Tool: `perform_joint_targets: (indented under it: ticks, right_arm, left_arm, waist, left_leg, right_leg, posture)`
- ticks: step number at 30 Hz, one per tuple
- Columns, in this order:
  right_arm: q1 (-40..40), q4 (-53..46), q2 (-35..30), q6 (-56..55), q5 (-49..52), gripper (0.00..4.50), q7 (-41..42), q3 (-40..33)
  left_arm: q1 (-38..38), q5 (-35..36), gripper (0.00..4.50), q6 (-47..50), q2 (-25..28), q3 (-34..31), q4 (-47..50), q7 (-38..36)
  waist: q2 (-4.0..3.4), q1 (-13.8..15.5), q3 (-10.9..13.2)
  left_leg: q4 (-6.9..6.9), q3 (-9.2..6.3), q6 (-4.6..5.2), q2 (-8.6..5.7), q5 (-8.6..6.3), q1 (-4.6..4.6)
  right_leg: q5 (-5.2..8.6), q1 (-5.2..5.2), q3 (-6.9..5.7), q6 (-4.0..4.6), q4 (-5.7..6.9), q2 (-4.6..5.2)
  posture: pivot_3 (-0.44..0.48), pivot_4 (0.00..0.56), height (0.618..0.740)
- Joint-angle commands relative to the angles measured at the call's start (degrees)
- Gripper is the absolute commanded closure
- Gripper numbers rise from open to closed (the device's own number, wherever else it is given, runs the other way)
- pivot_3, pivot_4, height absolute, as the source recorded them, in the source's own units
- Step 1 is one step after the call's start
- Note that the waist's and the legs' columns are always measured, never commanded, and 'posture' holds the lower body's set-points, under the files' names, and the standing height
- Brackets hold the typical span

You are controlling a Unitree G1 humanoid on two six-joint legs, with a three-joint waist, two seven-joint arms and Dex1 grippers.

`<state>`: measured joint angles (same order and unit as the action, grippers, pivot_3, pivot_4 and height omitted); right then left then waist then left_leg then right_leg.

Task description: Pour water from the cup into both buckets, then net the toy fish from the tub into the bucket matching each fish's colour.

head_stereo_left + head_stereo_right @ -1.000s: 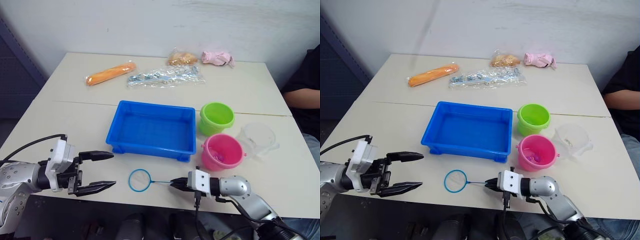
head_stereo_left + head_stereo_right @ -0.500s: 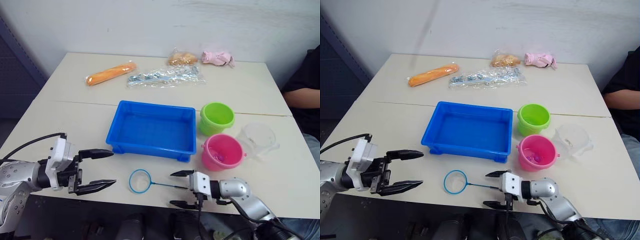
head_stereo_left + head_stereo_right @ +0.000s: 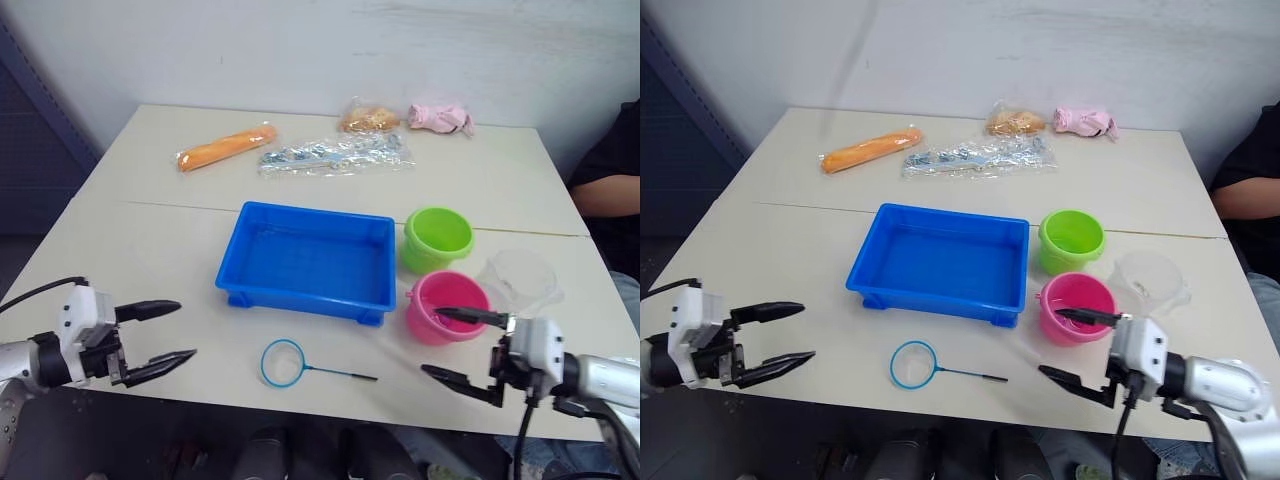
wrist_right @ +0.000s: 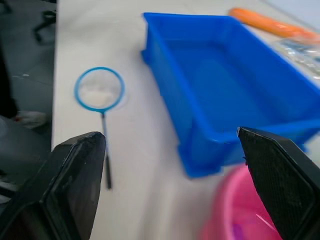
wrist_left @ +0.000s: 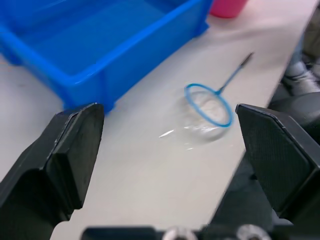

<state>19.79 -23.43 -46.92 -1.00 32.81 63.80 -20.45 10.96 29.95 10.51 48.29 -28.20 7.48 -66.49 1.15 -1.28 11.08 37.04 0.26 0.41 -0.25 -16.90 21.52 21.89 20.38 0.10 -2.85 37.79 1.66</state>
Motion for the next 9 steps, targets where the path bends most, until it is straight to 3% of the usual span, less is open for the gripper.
perform_joint_targets:
  ticks: [1,5,9]
  right_arm:
    - [2.2,4.2,-2.2,-4.9,1.9,0.05,7.3,-10.5]
    - [1.2,11.8,-1.5,-12.1,-1.9,0.05,10.6,-11.6]
    - [-2.6,12.8,0.0,-13.0,-3.2,0.05,7.7,-9.8]
  left_arm:
    - [-3.6,-5.1,0.00,-6.8,-0.3,1.2,-6.4,2.1]
    - [-8.3,-7.7,0.00,-11.9,-1.4,4.4,-13.2,2.1]
    - [-10.8,-9.0,0.00,-15.7,-2.5,6.6,-14.8,2.7]
  waist:
    - [0.01,0.0,0.0]
    - [0.09,-0.2,0.0]
    - [0.06,-0.6,0.0]
  left_leg:
    - [0.00,0.01,0.01,0.00,-0.01,-0.01]
    - [-0.05,0.03,0.03,0.00,-0.02,-0.21]
    - [-0.15,0.13,0.02,0.01,-0.04,-0.23]
  right_leg:
    - [0.00,-0.01,0.01,0.00,0.00,0.00]
    - [-0.01,-0.18,0.03,0.01,-0.07,0.02]
    - [-0.01,-0.09,0.11,0.01,-0.04,0.01]
  posture:
    - [0.000,0.150,0.740]
    - [0.000,0.150,0.740]
    - [0.000,0.150,0.740]
